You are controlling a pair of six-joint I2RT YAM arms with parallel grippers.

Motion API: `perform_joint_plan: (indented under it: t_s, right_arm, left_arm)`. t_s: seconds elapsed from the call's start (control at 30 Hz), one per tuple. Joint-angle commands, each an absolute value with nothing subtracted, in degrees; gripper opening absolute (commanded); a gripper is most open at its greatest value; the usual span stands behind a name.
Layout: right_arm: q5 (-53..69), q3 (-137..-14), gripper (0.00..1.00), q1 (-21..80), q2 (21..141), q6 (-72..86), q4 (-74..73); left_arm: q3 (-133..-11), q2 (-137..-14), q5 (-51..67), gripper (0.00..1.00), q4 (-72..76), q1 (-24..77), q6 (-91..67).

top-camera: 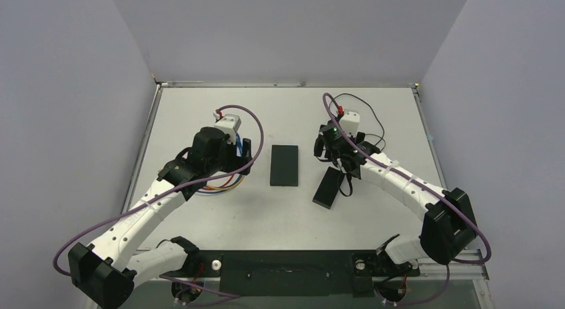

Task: Insert the plug into the switch port
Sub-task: Adjust the switch port at the center of the board.

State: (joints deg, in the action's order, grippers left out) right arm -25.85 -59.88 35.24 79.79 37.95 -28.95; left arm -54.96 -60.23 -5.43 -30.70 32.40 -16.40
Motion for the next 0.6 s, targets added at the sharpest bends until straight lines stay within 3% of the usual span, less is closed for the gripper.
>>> perform_joint_plan:
  t_s: [0.0,0.57]
  right_arm:
    - [-26.4,-58.6,0.83,35.4,81.2,43.4,-26.2]
    - [-29.2,-50.0,0.9,35.8,84.5,58.6,-25.5]
  left_arm:
    - [-56.2,-60.1,-3.7,0.8,-29.6,32.0,-17.3]
    - [-56.0,-59.2,-2.1,0.8,-29.6,31.9,-17.3]
